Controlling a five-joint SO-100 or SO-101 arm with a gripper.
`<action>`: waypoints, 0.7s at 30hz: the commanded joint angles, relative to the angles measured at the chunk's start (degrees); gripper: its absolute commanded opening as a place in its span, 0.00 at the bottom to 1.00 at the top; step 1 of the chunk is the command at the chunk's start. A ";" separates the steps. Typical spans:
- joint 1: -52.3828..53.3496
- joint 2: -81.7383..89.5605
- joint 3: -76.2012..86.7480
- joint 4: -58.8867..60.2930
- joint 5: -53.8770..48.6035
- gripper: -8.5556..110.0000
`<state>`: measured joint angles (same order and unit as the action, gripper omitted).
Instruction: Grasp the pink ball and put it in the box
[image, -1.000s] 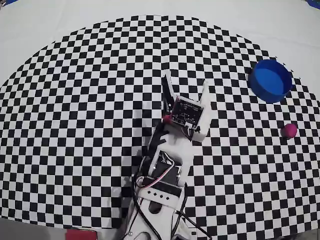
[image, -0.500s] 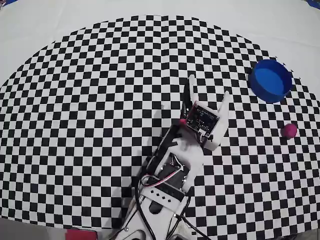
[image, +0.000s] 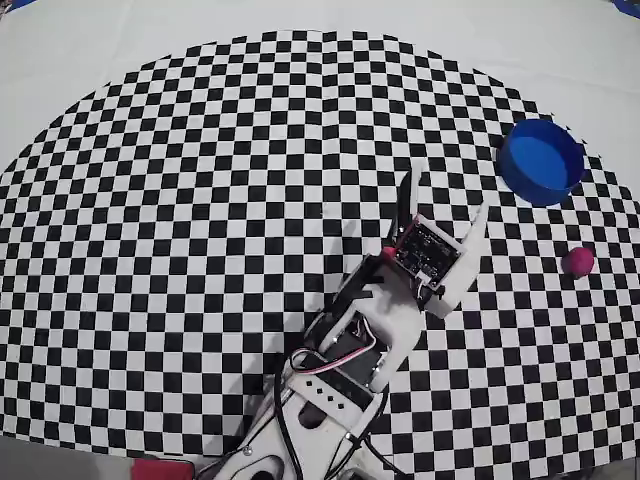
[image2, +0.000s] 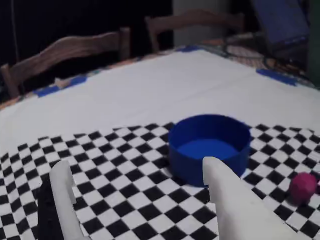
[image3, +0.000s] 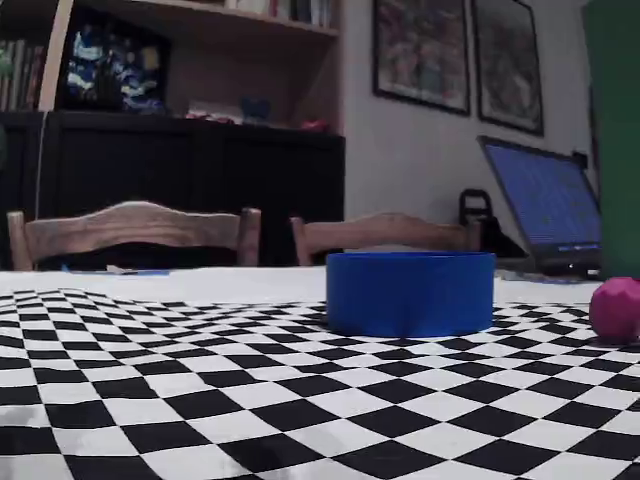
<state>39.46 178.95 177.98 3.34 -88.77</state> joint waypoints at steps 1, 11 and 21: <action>2.37 -0.26 0.35 -0.35 -0.53 0.33; 9.40 0.00 0.35 -0.26 -0.53 0.33; 16.17 -0.62 0.35 -0.26 -0.53 0.33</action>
<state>54.14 178.95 177.98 3.34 -88.77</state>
